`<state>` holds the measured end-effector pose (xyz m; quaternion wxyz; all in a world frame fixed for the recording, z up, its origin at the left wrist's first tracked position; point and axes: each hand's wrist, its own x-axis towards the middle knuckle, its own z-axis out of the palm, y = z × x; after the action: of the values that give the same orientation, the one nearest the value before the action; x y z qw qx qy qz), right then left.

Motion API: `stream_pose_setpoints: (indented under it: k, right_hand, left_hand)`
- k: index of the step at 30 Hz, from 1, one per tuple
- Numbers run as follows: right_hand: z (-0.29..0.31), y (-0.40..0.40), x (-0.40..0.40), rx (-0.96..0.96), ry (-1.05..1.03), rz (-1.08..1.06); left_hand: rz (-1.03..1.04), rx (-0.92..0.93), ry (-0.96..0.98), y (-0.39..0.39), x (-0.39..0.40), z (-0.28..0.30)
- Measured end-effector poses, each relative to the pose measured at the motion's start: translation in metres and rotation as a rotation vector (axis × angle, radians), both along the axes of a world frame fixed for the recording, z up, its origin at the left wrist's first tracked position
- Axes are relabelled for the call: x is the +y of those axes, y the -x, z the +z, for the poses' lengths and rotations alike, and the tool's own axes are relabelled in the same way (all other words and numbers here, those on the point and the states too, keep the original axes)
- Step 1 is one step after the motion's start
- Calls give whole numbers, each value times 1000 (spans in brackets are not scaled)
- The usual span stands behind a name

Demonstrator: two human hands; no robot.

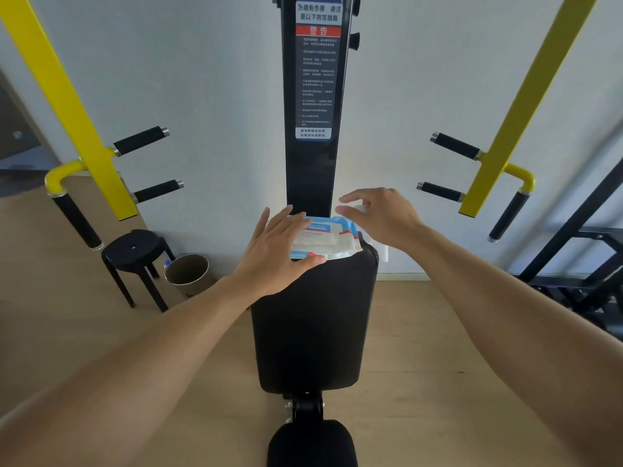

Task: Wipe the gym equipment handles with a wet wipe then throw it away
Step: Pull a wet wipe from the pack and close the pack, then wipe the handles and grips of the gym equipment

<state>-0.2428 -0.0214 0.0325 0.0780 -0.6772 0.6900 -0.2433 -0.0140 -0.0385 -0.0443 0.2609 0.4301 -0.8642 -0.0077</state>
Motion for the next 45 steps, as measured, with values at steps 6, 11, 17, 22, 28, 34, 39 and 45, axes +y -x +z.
stream_pose_setpoints:
  k: [6,11,17,22,28,34,39,45]
  right_hand:
    - [28,18,22,-773,108,-165]
    - [53,28,61,-746,-38,-22]
    - [68,36,109,-659,-242,137]
    - [34,61,131,-706,-367,78]
    - [-31,84,155,-554,-480,74]
    - [-69,108,184,-300,-683,278]
    - [-120,190,183,-563,-396,-58]
    - [-167,270,206,-1036,-693,-40]
  left_hand:
    - [-44,253,-82,16,22,13]
    - [-129,441,-246,47,60,33]
    - [-352,710,-786,82,104,48]
    - [-384,916,-1329,93,140,4]
    - [42,1091,-1619,110,166,-57]
    - [281,1205,-1619,160,174,-73]
    - [366,1238,-1524,224,183,-92]
    - [378,1179,-1445,317,194,-83]
